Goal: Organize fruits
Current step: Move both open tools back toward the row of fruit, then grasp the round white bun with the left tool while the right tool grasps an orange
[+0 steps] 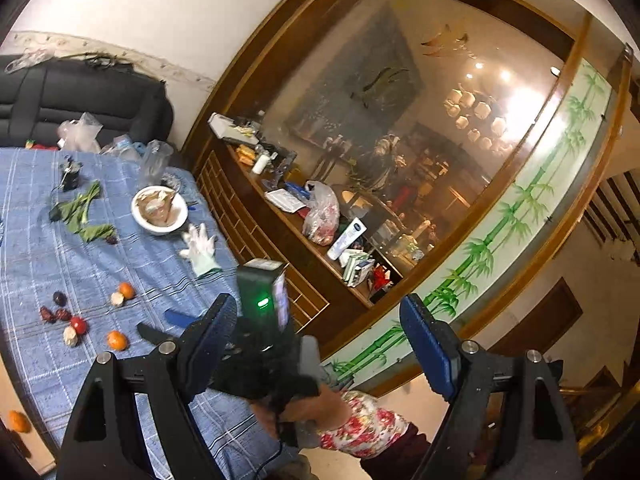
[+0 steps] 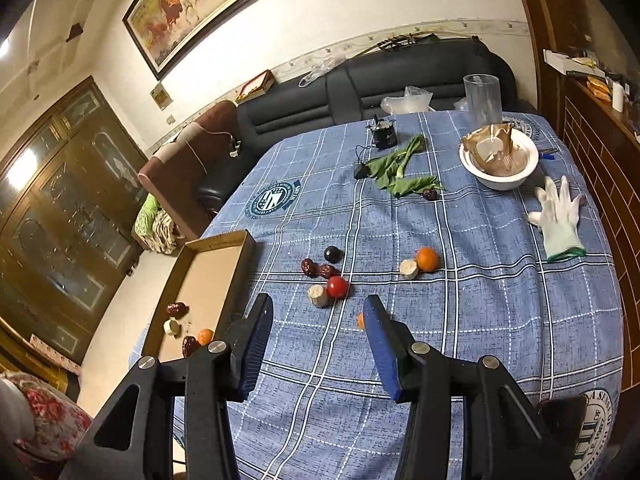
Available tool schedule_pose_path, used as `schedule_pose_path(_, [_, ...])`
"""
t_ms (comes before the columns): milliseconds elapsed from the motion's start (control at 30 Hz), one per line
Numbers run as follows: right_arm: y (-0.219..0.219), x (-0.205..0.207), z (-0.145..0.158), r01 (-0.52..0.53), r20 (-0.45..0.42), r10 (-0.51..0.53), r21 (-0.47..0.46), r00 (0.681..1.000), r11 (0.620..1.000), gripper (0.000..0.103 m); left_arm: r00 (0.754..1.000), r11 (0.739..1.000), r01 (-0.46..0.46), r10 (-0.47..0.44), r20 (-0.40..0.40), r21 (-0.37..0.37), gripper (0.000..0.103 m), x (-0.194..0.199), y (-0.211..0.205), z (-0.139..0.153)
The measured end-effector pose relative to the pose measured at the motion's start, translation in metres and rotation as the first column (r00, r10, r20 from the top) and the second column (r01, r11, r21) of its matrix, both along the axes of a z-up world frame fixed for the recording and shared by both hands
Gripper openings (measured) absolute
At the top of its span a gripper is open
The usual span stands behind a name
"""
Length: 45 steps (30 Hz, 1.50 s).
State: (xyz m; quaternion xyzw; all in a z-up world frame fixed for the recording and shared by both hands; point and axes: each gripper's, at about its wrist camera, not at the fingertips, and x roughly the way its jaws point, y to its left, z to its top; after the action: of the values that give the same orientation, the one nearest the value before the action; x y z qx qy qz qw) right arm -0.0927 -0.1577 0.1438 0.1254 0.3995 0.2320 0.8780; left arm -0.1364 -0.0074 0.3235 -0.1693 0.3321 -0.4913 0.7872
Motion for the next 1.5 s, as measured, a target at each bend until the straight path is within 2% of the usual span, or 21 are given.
schedule_pose_path(67, [0.003,0.001,-0.001,-0.002,0.006,0.002,-0.014,1.0,1.0,0.051,0.998,0.998,0.065,-0.065,0.024,-0.021,0.083,-0.007,-0.008,0.003])
schedule_pose_path(167, [0.006,0.002,-0.006,-0.011,-0.006,0.011,-0.011,1.0,1.0,0.051,0.994,0.996,0.078,-0.081,0.078,0.032,0.083,-0.018,-0.021,0.0])
schedule_pose_path(233, [0.007,0.003,-0.009,-0.015,-0.007,0.014,-0.016,1.0,1.0,0.051,0.991,0.993,0.109,-0.112,0.071,0.041,0.083,-0.016,-0.025,-0.001])
schedule_pose_path(367, [0.007,0.008,-0.017,-0.005,-0.024,0.005,-0.006,1.0,1.0,0.051,0.999,0.999,0.037,-0.037,0.015,0.005,0.083,0.003,-0.005,-0.006])
schedule_pose_path(433, [0.008,0.008,-0.019,-0.003,-0.025,0.003,-0.016,1.0,1.0,0.051,1.0,1.0,0.012,-0.012,0.012,0.009,0.083,0.008,0.001,-0.01])
schedule_pose_path(500, [0.01,0.009,-0.023,0.002,-0.019,-0.002,-0.037,1.0,0.999,0.051,0.999,0.999,-0.003,0.002,0.044,0.036,0.083,0.009,0.006,-0.015])
schedule_pose_path(533, [0.01,0.01,-0.026,0.007,-0.014,-0.008,-0.05,1.0,0.999,0.051,0.996,0.996,-0.044,0.037,0.083,0.081,0.083,0.012,0.009,-0.021])
schedule_pose_path(600, [0.01,0.012,-0.035,0.034,-0.003,-0.034,-0.097,0.999,0.995,0.051,0.992,0.982,-0.109,0.096,0.087,0.156,0.083,0.028,0.015,-0.038])
schedule_pose_path(667, [0.01,0.018,-0.051,0.065,0.001,-0.066,-0.143,0.998,0.988,0.051,0.97,0.935,-0.243,0.234,0.066,0.258,0.083,0.06,0.029,-0.071])
schedule_pose_path(700, [0.009,0.022,-0.063,0.076,-0.012,-0.079,-0.158,0.997,0.984,0.051,0.953,0.904,-0.302,0.298,0.06,0.304,0.083,0.075,0.036,-0.088])
schedule_pose_path(767, [0.007,0.032,-0.089,0.079,-0.059,-0.089,-0.157,0.994,0.984,0.051,0.9,0.825,-0.405,0.437,0.01,0.395,0.083,0.111,0.058,-0.136])
schedule_pose_path(800, [0.009,0.038,-0.105,0.075,-0.086,-0.089,-0.156,0.992,0.985,0.051,0.877,0.8,-0.427,0.48,-0.024,0.422,0.083,0.124,0.067,-0.16])
schedule_pose_path(833, [0.01,0.041,-0.114,0.072,-0.1,-0.088,-0.157,0.991,0.985,0.051,0.855,0.784,-0.436,0.514,-0.067,0.442,0.082,0.136,0.077,-0.184])
schedule_pose_path(900, [0.018,0.048,-0.132,0.054,-0.118,-0.074,-0.16,0.99,0.986,0.051,0.814,0.767,-0.444,0.562,-0.15,0.464,0.071,0.155,0.093,-0.229])
schedule_pose_path(933, [0.023,0.051,-0.136,0.046,-0.114,-0.065,-0.168,0.991,0.985,0.051,0.792,0.76,-0.441,0.58,-0.192,0.477,0.059,0.162,0.1,-0.253])
schedule_pose_path(967, [0.029,0.053,-0.139,0.035,-0.102,-0.055,-0.182,0.993,0.983,0.051,0.784,0.757,-0.437,0.585,-0.206,0.486,0.05,0.164,0.102,-0.265])
schedule_pose_path(1033, [0.042,0.056,-0.144,0.007,-0.083,-0.024,-0.211,0.996,0.978,0.051,0.767,0.744,-0.434,0.601,-0.224,0.508,0.049,0.167,0.104,-0.287])
schedule_pose_path(1100, [0.054,0.061,-0.15,-0.014,-0.07,-0.003,-0.239,0.998,0.971,0.051,0.77,0.744,-0.429,0.598,-0.225,0.512,0.049,0.165,0.102,-0.295])
schedule_pose_path(1267, [0.072,0.068,-0.159,-0.003,-0.018,-0.003,-0.334,1.0,0.942,0.049,0.81,0.733,-0.418,0.568,-0.144,0.536,0.049,0.162,0.087,-0.299])
schedule_pose_path(1367, [0.069,0.071,-0.161,0.012,-0.007,-0.016,-0.353,1.0,0.935,0.036,0.837,0.731,-0.408,0.539,-0.095,0.548,0.049,0.163,0.074,-0.297])
schedule_pose_path(1500, [0.057,0.072,-0.161,0.004,-0.03,-0.014,-0.307,0.999,0.952,0.035,0.86,0.72,-0.394,0.508,-0.047,0.572,0.049,0.165,0.06,-0.301])
